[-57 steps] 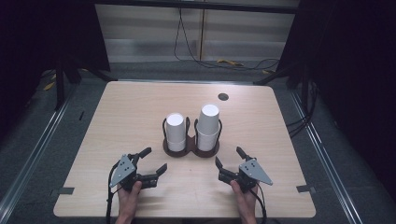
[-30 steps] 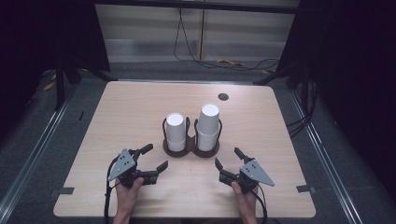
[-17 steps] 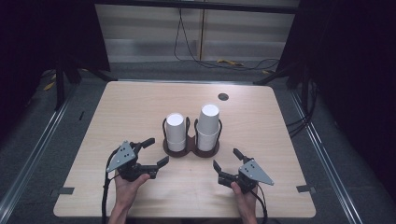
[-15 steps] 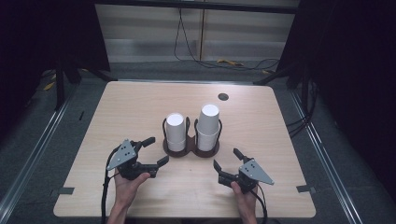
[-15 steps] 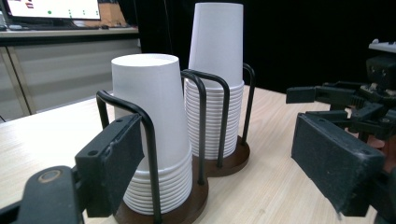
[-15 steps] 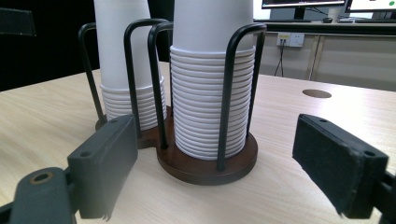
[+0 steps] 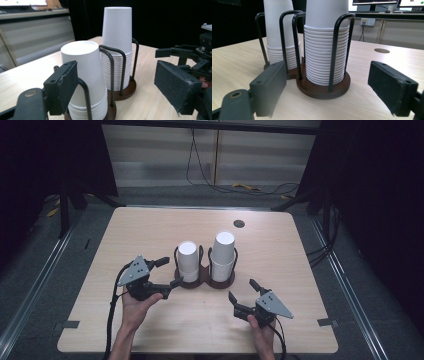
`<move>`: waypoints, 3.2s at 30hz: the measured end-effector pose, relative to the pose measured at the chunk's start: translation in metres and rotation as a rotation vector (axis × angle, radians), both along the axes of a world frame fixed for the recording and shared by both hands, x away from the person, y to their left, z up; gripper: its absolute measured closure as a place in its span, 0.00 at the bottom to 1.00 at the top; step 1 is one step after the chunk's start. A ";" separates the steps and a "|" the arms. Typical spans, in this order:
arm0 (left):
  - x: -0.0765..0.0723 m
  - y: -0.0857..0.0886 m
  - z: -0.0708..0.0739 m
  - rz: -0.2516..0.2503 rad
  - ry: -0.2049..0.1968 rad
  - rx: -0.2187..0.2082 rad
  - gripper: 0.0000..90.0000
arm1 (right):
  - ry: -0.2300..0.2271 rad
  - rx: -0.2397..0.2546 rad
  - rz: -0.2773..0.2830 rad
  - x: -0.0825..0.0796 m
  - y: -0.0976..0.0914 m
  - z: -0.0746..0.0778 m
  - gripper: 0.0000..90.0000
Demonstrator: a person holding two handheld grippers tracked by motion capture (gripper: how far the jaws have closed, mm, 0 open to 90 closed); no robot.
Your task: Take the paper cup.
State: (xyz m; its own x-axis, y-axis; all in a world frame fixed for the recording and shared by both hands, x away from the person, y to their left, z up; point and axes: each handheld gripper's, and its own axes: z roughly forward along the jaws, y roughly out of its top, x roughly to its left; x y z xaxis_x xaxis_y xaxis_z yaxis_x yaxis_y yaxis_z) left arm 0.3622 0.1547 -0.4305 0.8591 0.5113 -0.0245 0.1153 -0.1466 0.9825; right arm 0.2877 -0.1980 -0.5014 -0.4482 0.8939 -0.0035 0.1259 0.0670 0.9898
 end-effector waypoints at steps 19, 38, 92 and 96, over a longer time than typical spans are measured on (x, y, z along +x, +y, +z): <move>0.024 -0.012 0.035 -0.087 0.058 0.064 0.22 | 0.007 0.006 0.002 0.001 -0.001 0.000 0.17; 0.058 -0.021 0.050 -0.107 0.117 0.244 0.32 | 0.013 0.006 0.002 0.001 -0.001 0.000 0.17; 0.110 -0.061 0.059 -0.188 0.275 0.608 0.34 | 0.012 0.004 -0.003 0.001 0.000 0.000 0.18; 0.112 -0.064 0.055 -0.183 0.287 0.615 0.34 | 0.012 0.002 -0.004 0.001 0.000 0.000 0.18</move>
State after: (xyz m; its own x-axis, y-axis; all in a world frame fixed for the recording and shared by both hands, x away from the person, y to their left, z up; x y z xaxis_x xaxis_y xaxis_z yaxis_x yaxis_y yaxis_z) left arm 0.4742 0.0908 -0.3755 0.9357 0.3525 -0.0157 0.2776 -0.7080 0.6493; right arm 0.2886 -0.1983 -0.5012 -0.4448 0.8956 0.0039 0.1376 0.0641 0.9884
